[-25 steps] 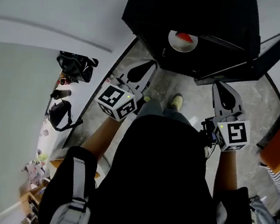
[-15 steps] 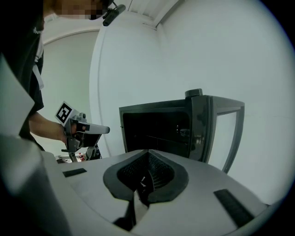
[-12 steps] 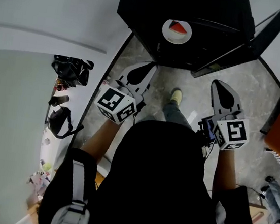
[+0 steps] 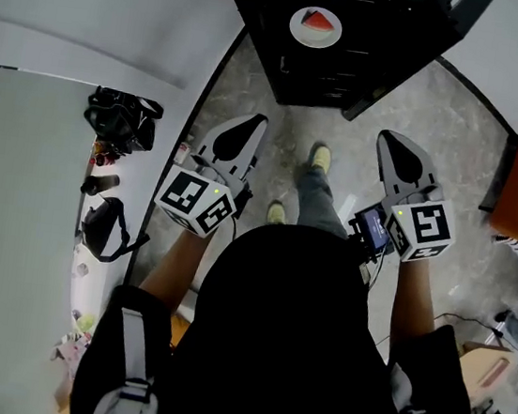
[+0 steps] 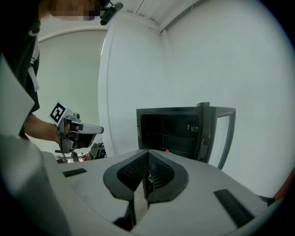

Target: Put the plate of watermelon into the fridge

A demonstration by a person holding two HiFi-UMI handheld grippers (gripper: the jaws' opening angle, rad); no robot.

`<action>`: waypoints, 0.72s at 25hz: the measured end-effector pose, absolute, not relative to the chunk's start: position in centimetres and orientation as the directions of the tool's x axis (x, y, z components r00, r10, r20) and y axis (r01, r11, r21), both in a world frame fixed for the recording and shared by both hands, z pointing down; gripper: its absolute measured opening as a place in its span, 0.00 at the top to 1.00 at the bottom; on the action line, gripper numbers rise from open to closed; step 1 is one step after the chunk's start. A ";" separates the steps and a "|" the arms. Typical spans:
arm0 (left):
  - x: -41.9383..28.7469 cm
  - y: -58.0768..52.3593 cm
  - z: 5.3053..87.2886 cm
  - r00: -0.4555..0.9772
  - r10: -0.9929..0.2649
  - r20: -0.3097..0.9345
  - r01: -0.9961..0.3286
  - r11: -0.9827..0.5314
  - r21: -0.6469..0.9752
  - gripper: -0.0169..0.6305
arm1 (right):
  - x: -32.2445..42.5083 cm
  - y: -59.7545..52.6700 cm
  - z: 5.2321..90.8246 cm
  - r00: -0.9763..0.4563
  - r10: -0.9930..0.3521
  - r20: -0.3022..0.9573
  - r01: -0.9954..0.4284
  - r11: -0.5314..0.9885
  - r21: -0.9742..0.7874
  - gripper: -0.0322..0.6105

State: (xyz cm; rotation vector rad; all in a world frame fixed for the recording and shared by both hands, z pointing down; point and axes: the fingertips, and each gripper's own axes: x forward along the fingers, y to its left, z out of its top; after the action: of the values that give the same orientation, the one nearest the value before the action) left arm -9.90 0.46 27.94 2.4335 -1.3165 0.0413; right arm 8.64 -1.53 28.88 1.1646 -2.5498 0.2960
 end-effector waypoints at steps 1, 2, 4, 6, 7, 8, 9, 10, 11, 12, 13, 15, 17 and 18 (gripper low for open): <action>-10.1 1.7 27.8 0.566 -0.801 0.194 -0.810 -0.498 0.309 0.95 | 8.5 -0.3 28.7 -0.610 -0.701 0.370 -0.766 0.641 -0.048 0.94; -10.3 2.9 27.7 0.571 -0.799 0.189 -0.807 -0.503 0.310 0.95 | 8.4 1.0 28.6 -0.605 -0.708 0.363 -0.770 0.637 -0.041 0.94; -10.6 5.3 27.4 0.580 -0.795 0.178 -0.800 -0.516 0.307 0.95 | 8.0 3.4 28.1 -0.599 -0.723 0.344 -0.776 0.630 -0.027 0.94; -10.8 7.2 27.0 0.588 -0.791 0.169 -0.795 -0.527 0.300 0.95 | 7.7 5.7 27.7 -0.588 -0.732 0.344 -0.785 0.619 -0.025 0.94; -11.0 8.0 26.8 0.591 -0.790 0.164 -0.793 -0.532 0.297 0.95 | 7.6 6.7 27.5 -0.582 -0.737 0.344 -0.790 0.613 -0.025 0.94; -11.1 8.7 26.5 0.594 -0.789 0.157 -0.791 -0.537 0.294 0.95 | 7.4 7.6 27.2 -0.577 -0.740 0.345 -0.794 0.608 -0.023 0.94; -11.2 9.4 26.3 0.597 -0.788 0.150 -0.788 -0.542 0.292 0.95 | 7.2 8.5 27.0 -0.572 -0.744 0.346 -0.797 0.603 -0.021 0.93; -11.2 10.1 26.1 0.601 -0.786 0.143 -0.785 -0.547 0.290 0.95 | 7.0 9.4 26.7 -0.567 -0.747 0.347 -0.800 0.599 -0.018 0.94; -11.2 10.7 25.8 0.604 -0.785 0.137 -0.782 -0.552 0.289 0.95 | 7.0 10.2 26.5 -0.562 -0.751 0.347 -0.803 0.595 -0.014 0.94; -11.3 11.4 25.6 0.607 -0.784 0.132 -0.780 -0.555 0.288 0.95 | 7.0 11.0 26.3 -0.558 -0.755 0.345 -0.806 0.591 -0.010 0.94; -11.4 11.9 25.4 0.607 -0.784 0.129 -0.780 -0.557 0.286 0.95 | 6.9 11.7 26.1 -0.554 -0.759 0.343 -0.809 0.588 -0.007 0.94; -11.5 13.0 24.9 0.608 -0.785 0.121 -0.779 -0.560 0.283 0.95 | 6.7 12.9 25.7 -0.548 -0.765 0.338 -0.814 0.581 -0.003 0.94; -11.6 14.0 24.5 0.610 -0.784 0.111 -0.775 -0.563 0.287 0.95 | 6.5 14.0 25.5 -0.542 -0.771 0.334 -0.817 0.576 0.004 0.94; -11.6 14.4 24.4 0.612 -0.784 0.105 -0.773 -0.564 0.290 0.95 | 6.4 14.5 25.5 -0.540 -0.773 0.332 -0.818 0.575 0.008 0.94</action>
State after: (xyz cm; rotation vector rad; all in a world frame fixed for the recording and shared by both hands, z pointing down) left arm -11.62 14.41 24.37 2.5328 -1.2613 -0.0505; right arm 6.38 14.55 25.50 1.3066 -2.5104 0.2125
